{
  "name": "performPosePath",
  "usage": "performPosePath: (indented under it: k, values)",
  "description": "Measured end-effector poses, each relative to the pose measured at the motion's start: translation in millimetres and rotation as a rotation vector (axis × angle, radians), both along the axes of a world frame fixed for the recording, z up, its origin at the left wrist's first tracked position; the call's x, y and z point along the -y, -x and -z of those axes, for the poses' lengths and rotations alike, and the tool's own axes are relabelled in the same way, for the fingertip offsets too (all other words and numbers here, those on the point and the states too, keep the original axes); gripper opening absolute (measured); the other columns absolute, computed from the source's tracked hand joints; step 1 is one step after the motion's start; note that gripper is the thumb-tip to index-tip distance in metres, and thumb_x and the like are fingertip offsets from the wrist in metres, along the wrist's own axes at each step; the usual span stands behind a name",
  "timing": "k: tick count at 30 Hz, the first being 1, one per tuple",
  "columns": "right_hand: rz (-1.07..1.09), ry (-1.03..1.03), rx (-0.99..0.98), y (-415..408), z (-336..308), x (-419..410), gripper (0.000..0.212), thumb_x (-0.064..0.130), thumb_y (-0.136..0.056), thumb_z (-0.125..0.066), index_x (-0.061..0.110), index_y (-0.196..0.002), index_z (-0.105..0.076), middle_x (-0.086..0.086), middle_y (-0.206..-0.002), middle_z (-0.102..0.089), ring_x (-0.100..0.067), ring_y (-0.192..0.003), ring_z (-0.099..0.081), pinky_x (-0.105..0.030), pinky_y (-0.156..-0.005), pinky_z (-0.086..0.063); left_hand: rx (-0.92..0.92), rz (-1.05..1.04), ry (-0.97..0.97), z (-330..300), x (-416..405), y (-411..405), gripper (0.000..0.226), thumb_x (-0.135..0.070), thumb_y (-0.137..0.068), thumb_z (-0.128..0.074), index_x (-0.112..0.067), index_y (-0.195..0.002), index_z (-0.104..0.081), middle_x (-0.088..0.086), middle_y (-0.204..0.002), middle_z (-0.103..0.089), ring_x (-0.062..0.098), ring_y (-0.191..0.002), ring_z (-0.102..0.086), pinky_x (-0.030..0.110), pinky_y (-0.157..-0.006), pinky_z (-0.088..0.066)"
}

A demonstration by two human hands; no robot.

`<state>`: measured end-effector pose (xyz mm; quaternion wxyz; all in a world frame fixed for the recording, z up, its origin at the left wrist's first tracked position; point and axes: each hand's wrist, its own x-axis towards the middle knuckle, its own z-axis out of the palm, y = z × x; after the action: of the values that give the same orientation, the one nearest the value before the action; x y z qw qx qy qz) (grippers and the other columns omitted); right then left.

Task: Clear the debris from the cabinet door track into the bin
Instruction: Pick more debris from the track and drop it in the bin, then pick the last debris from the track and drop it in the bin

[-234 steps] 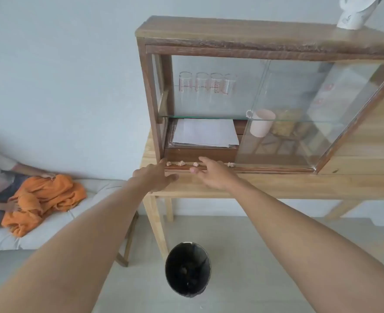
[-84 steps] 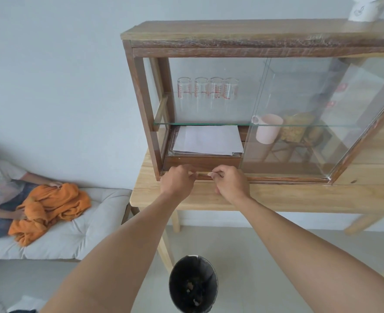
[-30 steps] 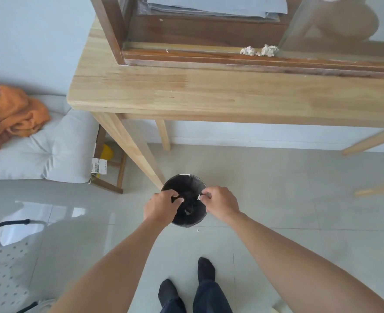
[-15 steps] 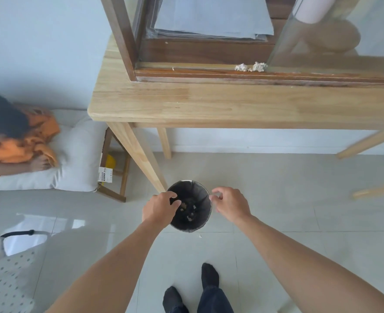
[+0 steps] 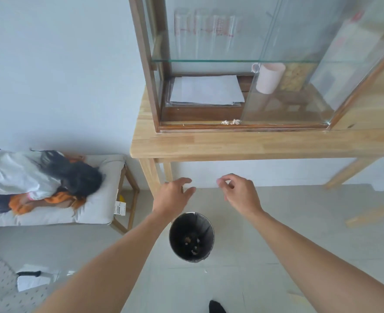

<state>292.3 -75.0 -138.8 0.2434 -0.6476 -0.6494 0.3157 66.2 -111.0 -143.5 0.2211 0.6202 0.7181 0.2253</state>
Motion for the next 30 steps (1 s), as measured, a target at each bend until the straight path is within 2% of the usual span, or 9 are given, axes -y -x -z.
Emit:
performPosePath:
  k: [4,10,13,17,20,22,26,28,30]
  values:
    - [0.064,-0.148,-0.020,-6.9,-54.5,-19.5,0.027,0.048,-0.104,-0.064,0.027,-0.098,-0.079,0.001,-0.064,-0.074,-0.023,-0.070,-0.073,-0.042,-0.073,-0.062,0.030,0.057,-0.088,-50.8,-21.3,-6.7,0.039,-0.051,-0.100,-0.063,-0.031,-0.132,-0.071,-0.018,-0.069,-0.057,0.017,-0.074,-0.062,0.033,-0.069,-0.054]
    - [0.063,-0.237,0.044,-15.3,-102.0,-62.1,0.023,0.043,-0.104,-0.064,0.026,-0.107,-0.080,0.003,-0.072,-0.071,-0.032,-0.082,-0.073,-0.043,-0.077,-0.060,-0.001,0.094,-0.216,-95.0,-67.3,-23.3,0.038,-0.052,-0.100,-0.064,-0.034,-0.132,-0.070,-0.018,-0.066,-0.056,0.020,-0.079,-0.060,0.032,-0.066,-0.045]
    - [0.037,-0.232,0.117,-15.0,-110.5,-87.2,0.031,0.041,-0.105,-0.063,0.028,-0.129,-0.076,-0.001,-0.091,-0.080,-0.031,-0.099,-0.075,-0.044,-0.085,-0.060,-0.029,0.102,-0.241,-106.7,-98.8,-36.2,0.039,-0.051,-0.099,-0.066,-0.032,-0.133,-0.071,-0.015,-0.068,-0.060,0.025,-0.089,-0.068,0.034,-0.071,-0.049]
    - [-0.007,-0.203,0.203,-11.5,-112.6,-116.0,0.044,0.037,-0.106,-0.061,0.030,-0.149,-0.064,-0.004,-0.116,-0.083,-0.034,-0.119,-0.071,-0.044,-0.095,-0.058,-0.060,0.089,-0.269,-111.5,-135.4,-57.3,0.041,-0.046,-0.097,-0.069,-0.033,-0.136,-0.070,-0.001,-0.102,-0.079,0.029,-0.105,-0.070,0.040,-0.083,-0.056]
    - [-0.079,-0.173,0.328,-11.2,-109.4,-129.3,0.050,0.036,-0.109,-0.055,0.031,-0.158,-0.055,-0.004,-0.130,-0.079,-0.035,-0.128,-0.068,-0.044,-0.096,-0.055,-0.058,0.064,-0.229,-107.7,-154.6,-70.5,0.040,-0.045,-0.099,-0.067,-0.040,-0.138,-0.067,0.001,-0.110,-0.079,0.030,-0.109,-0.070,0.041,-0.082,-0.057]
    - [-0.106,-0.201,0.402,-12.5,-107.3,-135.4,0.044,0.033,-0.110,-0.050,0.031,-0.153,-0.060,-0.008,-0.132,-0.078,-0.040,-0.127,-0.068,-0.046,-0.094,-0.055,-0.051,0.054,-0.202,-103.7,-163.9,-75.0,0.036,-0.044,-0.101,-0.062,-0.046,-0.137,-0.066,0.001,-0.107,-0.079,0.031,-0.108,-0.069,0.038,-0.076,-0.052]
    - [-0.118,-0.297,0.469,-17.5,-102.6,-142.3,0.033,0.033,-0.109,-0.051,0.033,-0.135,-0.071,-0.012,-0.116,-0.081,-0.043,-0.112,-0.072,-0.045,-0.082,-0.052,-0.034,0.025,-0.183,-98.2,-170.5,-77.6,0.025,-0.046,-0.101,-0.061,-0.046,-0.121,-0.076,-0.002,-0.102,-0.079,0.030,-0.105,-0.069,0.036,-0.074,-0.051]
    - [-0.101,-0.316,0.437,-20.5,-102.1,-144.0,0.028,0.035,-0.108,-0.054,0.036,-0.127,-0.074,-0.009,-0.108,-0.082,-0.040,-0.107,-0.073,-0.043,-0.080,-0.051,0.020,-0.014,-0.185,-97.5,-172.4,-76.2,0.017,-0.046,-0.097,-0.068,-0.046,-0.107,-0.081,-0.009,-0.087,-0.076,0.027,-0.099,-0.069,0.034,-0.071,-0.050]
    - [-0.078,-0.319,0.405,-21.6,-103.2,-143.1,0.025,0.035,-0.107,-0.056,0.037,-0.121,-0.076,-0.008,-0.101,-0.082,-0.039,-0.103,-0.074,-0.042,-0.078,-0.050,0.061,-0.033,-0.177,-99.8,-173.1,-74.6,0.010,-0.043,-0.092,-0.074,-0.044,-0.098,-0.083,-0.018,-0.069,-0.063,0.025,-0.091,-0.068,0.031,-0.067,-0.045]
